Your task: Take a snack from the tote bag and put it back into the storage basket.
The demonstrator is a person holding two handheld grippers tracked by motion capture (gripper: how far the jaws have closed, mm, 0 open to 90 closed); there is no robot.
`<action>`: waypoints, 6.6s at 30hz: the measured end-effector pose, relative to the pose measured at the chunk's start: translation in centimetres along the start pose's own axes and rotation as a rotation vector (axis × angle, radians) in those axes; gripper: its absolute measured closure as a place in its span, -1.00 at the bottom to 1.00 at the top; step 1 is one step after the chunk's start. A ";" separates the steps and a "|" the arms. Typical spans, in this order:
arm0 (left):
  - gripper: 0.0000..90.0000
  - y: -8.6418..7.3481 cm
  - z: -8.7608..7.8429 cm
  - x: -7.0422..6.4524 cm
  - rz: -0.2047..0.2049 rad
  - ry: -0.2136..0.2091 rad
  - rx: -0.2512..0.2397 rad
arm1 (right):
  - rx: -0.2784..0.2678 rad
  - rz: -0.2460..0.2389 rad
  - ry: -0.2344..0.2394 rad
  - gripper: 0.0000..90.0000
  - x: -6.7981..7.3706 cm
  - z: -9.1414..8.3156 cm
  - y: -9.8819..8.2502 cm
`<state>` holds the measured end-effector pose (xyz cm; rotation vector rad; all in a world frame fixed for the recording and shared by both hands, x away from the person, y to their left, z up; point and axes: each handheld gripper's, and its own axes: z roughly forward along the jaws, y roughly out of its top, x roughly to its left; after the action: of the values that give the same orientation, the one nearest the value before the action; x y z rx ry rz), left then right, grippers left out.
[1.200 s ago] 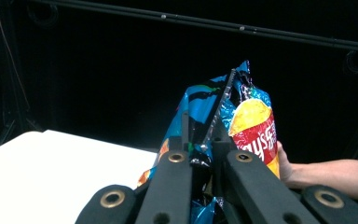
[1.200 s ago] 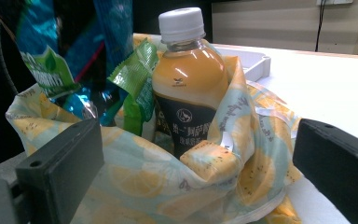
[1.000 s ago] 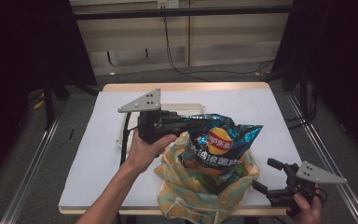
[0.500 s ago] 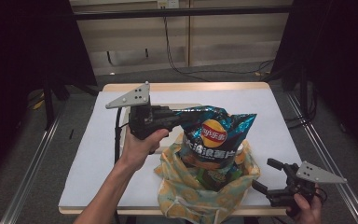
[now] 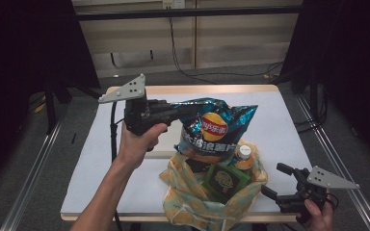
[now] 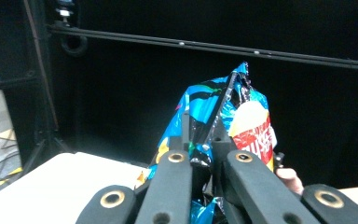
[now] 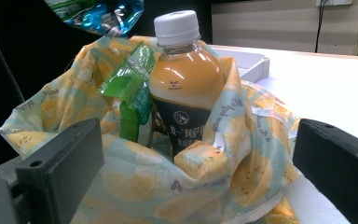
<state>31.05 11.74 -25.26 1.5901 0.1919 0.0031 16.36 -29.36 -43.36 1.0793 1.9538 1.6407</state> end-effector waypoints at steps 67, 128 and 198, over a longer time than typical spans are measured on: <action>1.00 -5.2 -8.6 15.7 -0.130 0.364 0.113 | -0.058 -0.035 -0.036 -1.00 0.4 0.6 -0.7; -0.04 -11.1 -9.7 22.3 -0.231 0.599 0.182 | -0.038 -0.038 -0.021 -1.00 0.2 0.8 -0.7; 0.94 -19.2 -8.9 19.9 -0.314 0.516 0.565 | -0.016 -0.037 -0.022 -1.00 0.0 0.9 -0.8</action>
<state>47.24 23.37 -46.35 2.0806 0.9079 0.1253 16.74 -28.82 -44.33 1.0451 1.9322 1.6153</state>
